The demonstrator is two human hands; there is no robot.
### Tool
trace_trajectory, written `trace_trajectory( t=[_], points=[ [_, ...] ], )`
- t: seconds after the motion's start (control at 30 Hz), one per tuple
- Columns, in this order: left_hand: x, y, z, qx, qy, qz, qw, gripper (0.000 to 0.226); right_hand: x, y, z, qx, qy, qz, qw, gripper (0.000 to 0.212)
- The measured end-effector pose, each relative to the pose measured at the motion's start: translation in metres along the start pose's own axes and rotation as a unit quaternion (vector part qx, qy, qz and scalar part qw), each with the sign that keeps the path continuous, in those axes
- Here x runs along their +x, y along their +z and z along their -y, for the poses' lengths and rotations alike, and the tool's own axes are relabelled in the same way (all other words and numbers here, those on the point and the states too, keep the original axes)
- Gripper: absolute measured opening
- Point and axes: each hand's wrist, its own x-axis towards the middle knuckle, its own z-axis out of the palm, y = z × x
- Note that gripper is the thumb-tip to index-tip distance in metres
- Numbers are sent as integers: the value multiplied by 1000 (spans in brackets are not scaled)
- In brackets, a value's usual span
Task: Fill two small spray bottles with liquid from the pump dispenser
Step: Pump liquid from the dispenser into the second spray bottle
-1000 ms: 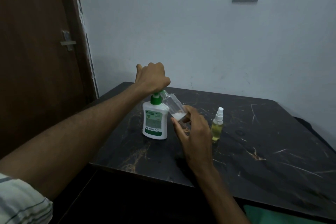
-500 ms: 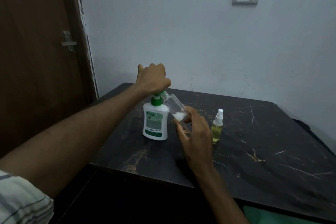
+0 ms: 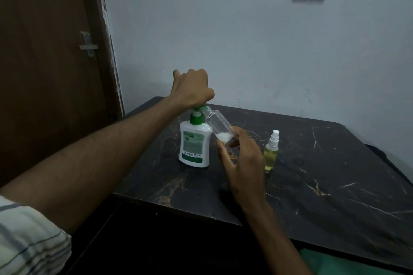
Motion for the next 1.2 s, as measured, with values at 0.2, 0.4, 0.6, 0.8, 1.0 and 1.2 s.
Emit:
trace_trajectory(
  t=[0.2,0.4,0.6,0.8,1.0,1.2],
  points=[
    [0,2,0,7,2,14,1000,23,0,1,-1,5,2,0,1000,43],
    [0,8,2,-9,-1,2,1000,11,1,1,-2,6,1,0,1000,42],
    [3,4,4,13,6,4,1000,23,0,-1,2,7,-6,-1,1000,44],
    [1,8,2,-2,-3,15,1000,31,-2,0,-2,3,-1,4,1000,45],
    [4,2,0,18,20,17,1000,28,-1,-1,1,5,-9,0,1000,41],
    [3,2,0,16,25,16,999,22,-1,-1,0,3,-13,-3,1000,39]
  ],
)
